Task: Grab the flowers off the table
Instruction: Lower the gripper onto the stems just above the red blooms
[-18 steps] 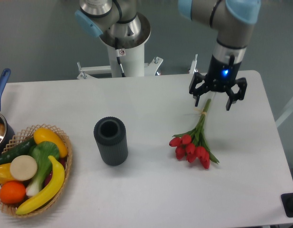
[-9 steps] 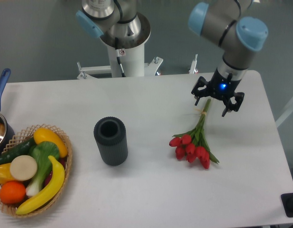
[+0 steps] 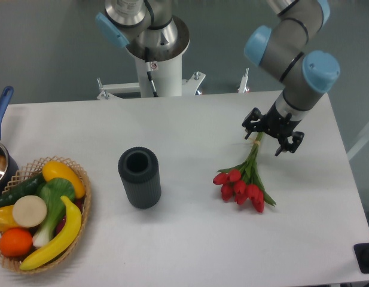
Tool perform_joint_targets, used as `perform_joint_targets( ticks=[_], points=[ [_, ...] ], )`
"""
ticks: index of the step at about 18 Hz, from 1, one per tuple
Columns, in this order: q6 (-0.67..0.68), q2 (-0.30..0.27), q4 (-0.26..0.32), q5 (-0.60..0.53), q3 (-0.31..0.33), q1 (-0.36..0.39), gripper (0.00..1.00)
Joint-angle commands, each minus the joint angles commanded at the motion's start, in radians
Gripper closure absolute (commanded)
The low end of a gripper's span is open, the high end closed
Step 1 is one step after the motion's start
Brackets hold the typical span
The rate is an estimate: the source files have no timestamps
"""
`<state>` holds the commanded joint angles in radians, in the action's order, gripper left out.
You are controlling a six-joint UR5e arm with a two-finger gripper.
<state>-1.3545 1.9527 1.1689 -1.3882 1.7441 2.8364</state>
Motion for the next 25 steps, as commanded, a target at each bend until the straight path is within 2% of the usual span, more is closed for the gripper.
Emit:
perform_joint_targets(
  ticks=[2, 6, 7, 13, 18, 23, 25],
  points=[
    [0.000, 0.008, -0.014, 0.000, 0.009, -0.002, 0.00],
    [0.000, 0.026, -0.124, -0.003, 0.052, -0.015, 0.00],
    [0.000, 0.028, -0.136, -0.003, 0.057, -0.015, 0.00],
    [0.002, 0.037, -0.144, -0.003, 0.055, -0.022, 0.00],
    [0.002, 0.055, -0.201, -0.003, 0.058, -0.035, 0.00],
    [0.005, 0.055, -0.219, -0.003, 0.080, -0.040, 0.00],
    [0.002, 0.060, -0.250, -0.005, 0.089, -0.045, 0.00]
  ],
)
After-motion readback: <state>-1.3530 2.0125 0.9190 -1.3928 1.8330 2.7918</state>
